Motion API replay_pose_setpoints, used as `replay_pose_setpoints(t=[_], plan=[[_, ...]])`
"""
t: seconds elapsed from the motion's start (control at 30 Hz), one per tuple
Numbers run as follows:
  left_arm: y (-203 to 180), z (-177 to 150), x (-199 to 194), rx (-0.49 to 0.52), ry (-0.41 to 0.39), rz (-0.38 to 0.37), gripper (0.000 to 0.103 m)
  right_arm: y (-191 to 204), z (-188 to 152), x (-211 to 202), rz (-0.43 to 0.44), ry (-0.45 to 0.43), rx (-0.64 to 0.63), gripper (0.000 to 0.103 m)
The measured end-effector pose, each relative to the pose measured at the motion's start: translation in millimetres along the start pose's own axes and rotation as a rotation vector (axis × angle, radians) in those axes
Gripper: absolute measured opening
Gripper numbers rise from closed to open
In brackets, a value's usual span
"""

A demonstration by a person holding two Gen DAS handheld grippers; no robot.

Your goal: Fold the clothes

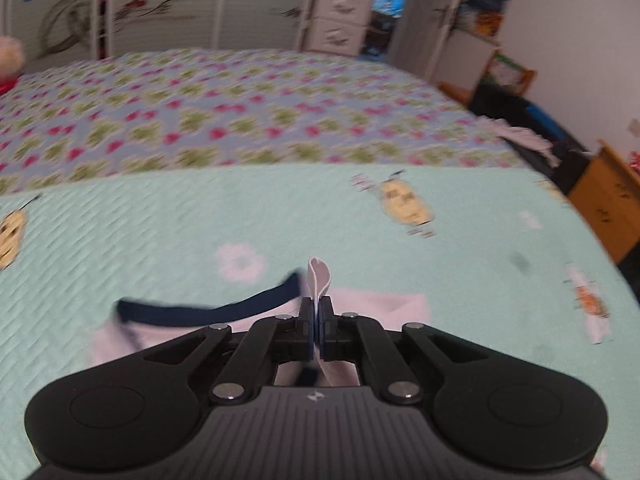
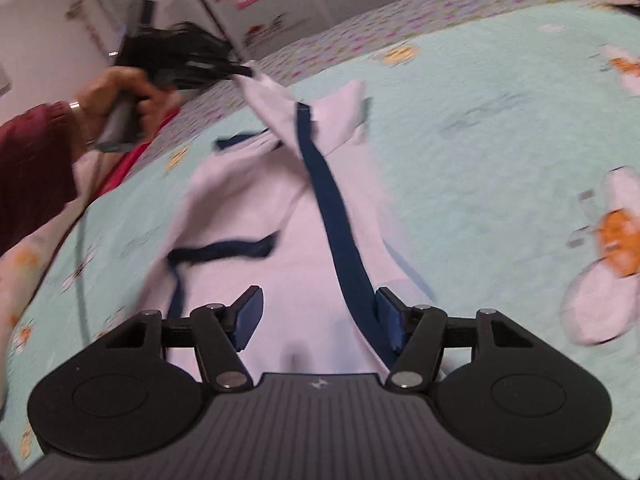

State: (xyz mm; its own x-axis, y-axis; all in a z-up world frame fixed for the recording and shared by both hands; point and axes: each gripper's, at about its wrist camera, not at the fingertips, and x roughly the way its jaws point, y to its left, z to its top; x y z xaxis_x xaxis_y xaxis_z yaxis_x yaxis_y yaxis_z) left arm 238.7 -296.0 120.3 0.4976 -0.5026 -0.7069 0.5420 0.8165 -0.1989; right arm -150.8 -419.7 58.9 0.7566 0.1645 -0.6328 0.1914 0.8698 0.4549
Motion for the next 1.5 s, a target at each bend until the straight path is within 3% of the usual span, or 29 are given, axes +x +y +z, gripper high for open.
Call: replay_pose_setpoints(t=[0.23, 0.37, 0.57, 0.73, 1.03, 1.17, 1.23, 1.3, 1.37, 1.5], plan=[[22.9, -8.3, -41.6, -0.066, -0.130, -0.070, 0.001, 19.1, -0.9, 12.8, 0.022, 0.035, -0.005, 0.063], [40.3, -1.8, -67.6, -0.096, -0.210, -0.052, 0.001, 28.0, 7.1, 12.7, 0.069, 0.024, -0.006, 0.063], [83.9, -22.3, -46.8, -0.169, -0.125, 0.058, 0.001, 46.8, 2.2, 39.5, 0.104, 0.105, -0.028, 0.063], [102.5, -48.6, -39.8, -0.196, -0.090, 0.063, 0.001, 56.2, -7.5, 51.3, 0.063, 0.152, -0.076, 0.063], [124.6, -66.1, -42.5, -0.245, -0.075, 0.097, 0.002, 55.1, -9.3, 48.9, 0.038, 0.158, -0.114, 0.062], [125.7, -72.7, -57.6, -0.260, -0.086, 0.091, 0.018, 52.7, -13.7, 50.2, 0.024, 0.154, -0.145, 0.062], [124.0, -75.5, -66.8, -0.259, -0.092, 0.099, 0.019, 50.6, -15.4, 48.5, 0.027, 0.147, -0.141, 0.062], [103.1, -68.7, -76.7, -0.188, -0.126, 0.054, 0.019, 47.3, -16.0, 49.4, 0.034, 0.141, -0.131, 0.062], [67.4, -53.0, -76.4, -0.062, -0.155, -0.043, 0.019, 46.2, -17.7, 51.3, 0.035, 0.136, -0.141, 0.062], [-1.9, -19.2, -25.6, 0.147, -0.120, -0.132, 0.027, 46.9, -22.4, 50.5, 0.045, 0.123, -0.149, 0.065]])
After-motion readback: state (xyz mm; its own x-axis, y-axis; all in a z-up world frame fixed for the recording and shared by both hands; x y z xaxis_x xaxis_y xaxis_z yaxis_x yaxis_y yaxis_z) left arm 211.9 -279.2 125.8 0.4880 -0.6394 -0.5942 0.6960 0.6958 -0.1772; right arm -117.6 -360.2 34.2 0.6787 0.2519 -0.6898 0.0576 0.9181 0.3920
